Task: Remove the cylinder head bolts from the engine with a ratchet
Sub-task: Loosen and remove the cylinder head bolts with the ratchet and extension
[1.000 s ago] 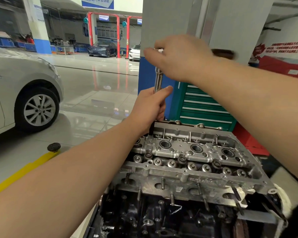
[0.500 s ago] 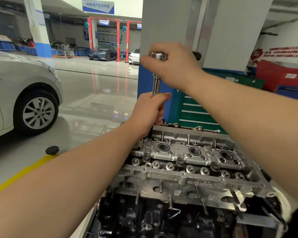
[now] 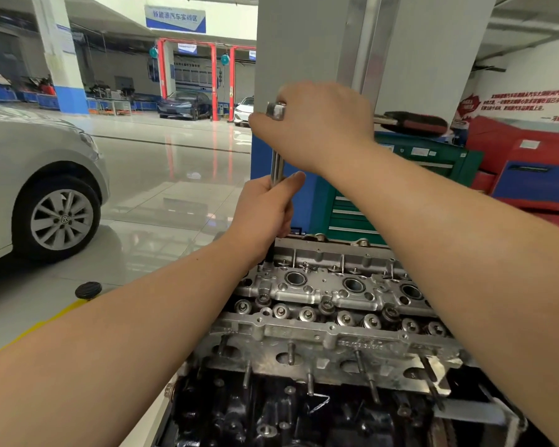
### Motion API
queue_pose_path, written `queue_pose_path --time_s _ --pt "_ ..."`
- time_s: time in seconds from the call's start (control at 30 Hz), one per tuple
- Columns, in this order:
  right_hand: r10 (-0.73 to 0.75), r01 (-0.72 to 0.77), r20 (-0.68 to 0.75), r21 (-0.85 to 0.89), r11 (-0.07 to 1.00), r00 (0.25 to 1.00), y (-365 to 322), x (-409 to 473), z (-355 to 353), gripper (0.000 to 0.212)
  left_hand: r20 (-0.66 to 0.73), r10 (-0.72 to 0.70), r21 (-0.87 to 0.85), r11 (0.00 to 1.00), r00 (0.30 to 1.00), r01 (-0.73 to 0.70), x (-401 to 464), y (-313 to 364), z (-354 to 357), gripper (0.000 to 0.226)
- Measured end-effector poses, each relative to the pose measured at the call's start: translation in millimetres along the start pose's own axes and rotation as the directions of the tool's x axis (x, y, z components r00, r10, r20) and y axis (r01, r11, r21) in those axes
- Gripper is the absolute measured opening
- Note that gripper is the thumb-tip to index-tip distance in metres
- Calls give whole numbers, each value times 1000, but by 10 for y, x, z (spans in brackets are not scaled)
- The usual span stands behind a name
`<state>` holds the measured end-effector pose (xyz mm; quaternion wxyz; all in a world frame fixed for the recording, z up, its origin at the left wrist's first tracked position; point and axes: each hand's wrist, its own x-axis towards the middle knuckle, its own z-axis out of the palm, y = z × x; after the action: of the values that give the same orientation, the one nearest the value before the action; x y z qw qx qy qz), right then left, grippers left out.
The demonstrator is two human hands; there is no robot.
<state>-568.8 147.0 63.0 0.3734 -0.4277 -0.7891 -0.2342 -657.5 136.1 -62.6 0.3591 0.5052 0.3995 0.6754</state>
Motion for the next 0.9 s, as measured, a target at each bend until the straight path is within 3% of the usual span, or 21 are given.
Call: queue_pose_path --time_s 0.17,0.33,0.43,0.53,0.9 --pt "-62 4 121 430 903 991 140 -3 34 36 80 -18 -31 999 997 20 -6 19 14 55" --pt "-120 -91 222 749 656 968 168 84 97 13 94 -27 -49 998 995 31 9 13 -7 56" --pt "-107 -135 217 852 506 970 150 113 163 21 87 -37 -55 998 996 42 27 3 -15 54" --pt "-102 -157 221 887 434 970 118 134 209 30 87 -40 -49 998 995 45 41 -3 -20 54" --pt "-82 -116 172 880 462 982 -26 168 242 26 57 -11 -66 998 998 15 17 14 -41 58"
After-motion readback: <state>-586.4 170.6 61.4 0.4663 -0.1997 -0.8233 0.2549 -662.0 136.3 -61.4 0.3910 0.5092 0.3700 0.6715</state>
